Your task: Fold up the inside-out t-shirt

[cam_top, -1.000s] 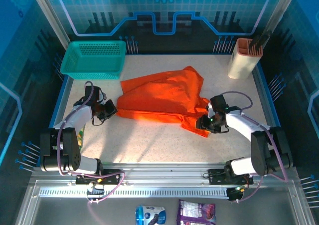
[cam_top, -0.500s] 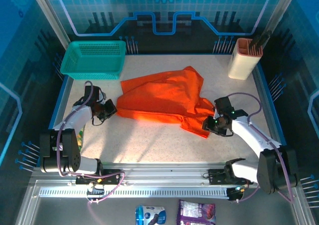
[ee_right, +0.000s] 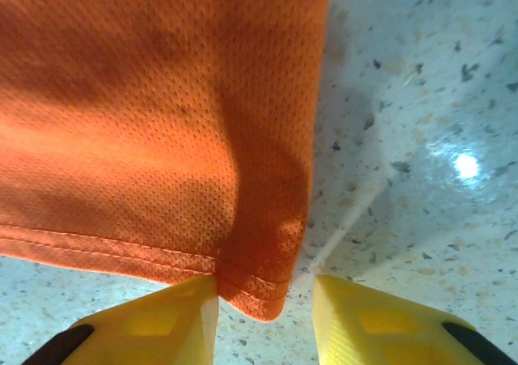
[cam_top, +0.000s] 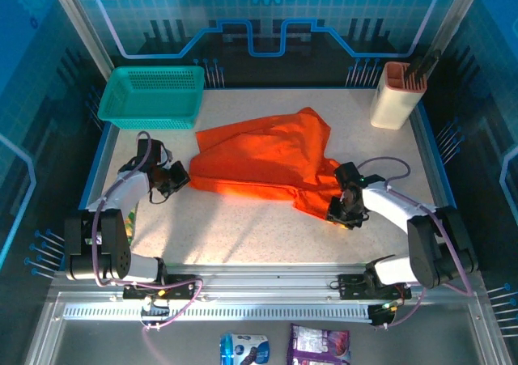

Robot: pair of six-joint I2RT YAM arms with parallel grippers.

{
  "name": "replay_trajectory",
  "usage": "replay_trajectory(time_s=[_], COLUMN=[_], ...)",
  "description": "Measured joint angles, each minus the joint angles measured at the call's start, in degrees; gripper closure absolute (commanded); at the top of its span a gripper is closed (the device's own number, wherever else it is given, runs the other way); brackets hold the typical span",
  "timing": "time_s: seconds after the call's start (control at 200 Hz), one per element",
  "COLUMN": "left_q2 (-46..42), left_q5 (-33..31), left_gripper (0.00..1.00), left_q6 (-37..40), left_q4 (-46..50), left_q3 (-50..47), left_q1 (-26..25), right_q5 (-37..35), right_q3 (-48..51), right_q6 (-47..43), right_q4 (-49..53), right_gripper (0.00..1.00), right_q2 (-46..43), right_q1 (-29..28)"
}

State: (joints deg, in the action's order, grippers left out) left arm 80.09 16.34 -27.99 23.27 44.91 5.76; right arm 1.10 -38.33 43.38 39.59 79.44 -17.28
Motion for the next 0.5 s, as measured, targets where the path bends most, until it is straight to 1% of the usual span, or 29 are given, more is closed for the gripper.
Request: replay_trajectory(time_s=[0.335, 0.435, 0.5], left_q2=[0.0, 0.0, 0.0], left_q5=[0.0, 0.0, 0.0], left_gripper=[1.00, 1.00, 1.00], left_q6=[-0.1, -0.1, -0.1], left_q4=[0.0, 0.0, 0.0], left_q3=[0.0, 0.0, 0.0], left_q1=[0.0, 0.0, 0.0], right_q5=[-2.5, -2.7, -2.7], right_q3=[-1.8, -1.9, -2.1], right_q6=[1.7, 1.7, 1.6], right_q4=[2.0, 2.0, 1.8], right_gripper=[0.80, 0.87, 0.94], right_q2=[2.2, 2.3, 2.3], right_q1=[-1.0, -1.1, -1.2])
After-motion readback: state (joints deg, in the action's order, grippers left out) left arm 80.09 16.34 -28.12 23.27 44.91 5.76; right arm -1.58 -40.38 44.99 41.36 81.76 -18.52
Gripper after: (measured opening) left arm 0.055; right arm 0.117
